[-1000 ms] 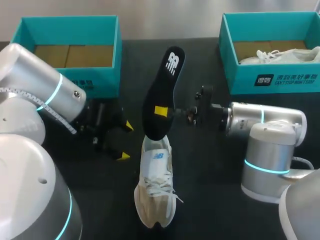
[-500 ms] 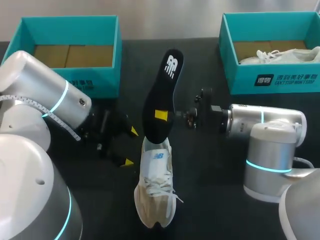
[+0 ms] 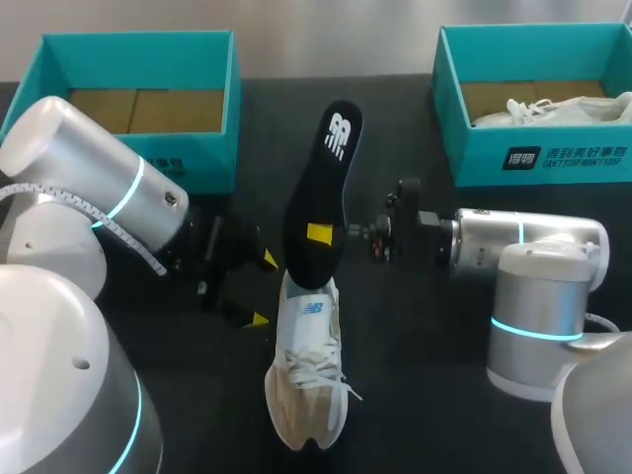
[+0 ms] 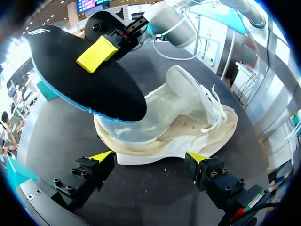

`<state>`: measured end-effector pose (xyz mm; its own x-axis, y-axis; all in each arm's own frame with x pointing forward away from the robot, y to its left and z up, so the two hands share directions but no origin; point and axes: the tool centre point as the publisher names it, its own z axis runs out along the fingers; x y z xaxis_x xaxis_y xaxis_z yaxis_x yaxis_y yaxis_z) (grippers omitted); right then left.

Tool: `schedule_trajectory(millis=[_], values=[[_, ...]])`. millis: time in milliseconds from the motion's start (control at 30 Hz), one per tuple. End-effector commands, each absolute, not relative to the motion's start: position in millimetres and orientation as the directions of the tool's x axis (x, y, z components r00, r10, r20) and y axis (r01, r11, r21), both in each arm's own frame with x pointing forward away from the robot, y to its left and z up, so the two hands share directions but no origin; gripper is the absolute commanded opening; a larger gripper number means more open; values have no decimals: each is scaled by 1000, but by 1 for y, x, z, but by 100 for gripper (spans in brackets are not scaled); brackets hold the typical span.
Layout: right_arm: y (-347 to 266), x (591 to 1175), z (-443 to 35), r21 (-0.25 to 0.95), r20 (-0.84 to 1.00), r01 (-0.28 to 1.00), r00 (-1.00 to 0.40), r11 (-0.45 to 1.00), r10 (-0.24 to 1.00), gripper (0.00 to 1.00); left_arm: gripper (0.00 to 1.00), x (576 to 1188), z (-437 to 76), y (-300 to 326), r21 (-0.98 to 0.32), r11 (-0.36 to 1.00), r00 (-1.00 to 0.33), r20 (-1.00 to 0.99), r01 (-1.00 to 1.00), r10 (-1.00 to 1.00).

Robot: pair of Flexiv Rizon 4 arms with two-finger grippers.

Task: Take the shoe out of the shoebox, open the shoe tongue, remove and reinsert the insole, then place the shoe into the shoebox

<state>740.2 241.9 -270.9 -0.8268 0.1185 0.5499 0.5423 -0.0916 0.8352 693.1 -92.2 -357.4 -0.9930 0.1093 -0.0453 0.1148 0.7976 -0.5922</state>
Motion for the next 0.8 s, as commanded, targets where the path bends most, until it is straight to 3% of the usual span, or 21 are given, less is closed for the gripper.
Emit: schedule_trajectory(millis=[33,800], values=[[245,739,-271,839,545,539,-831,-75,117,0,100,693,-358,-92,-591,798,-993,-46,115,109],[253,736,-288,853,520,508,-845,-122,121,0,100,693,-358,-92,-591,798,-993,-46,115,109]])
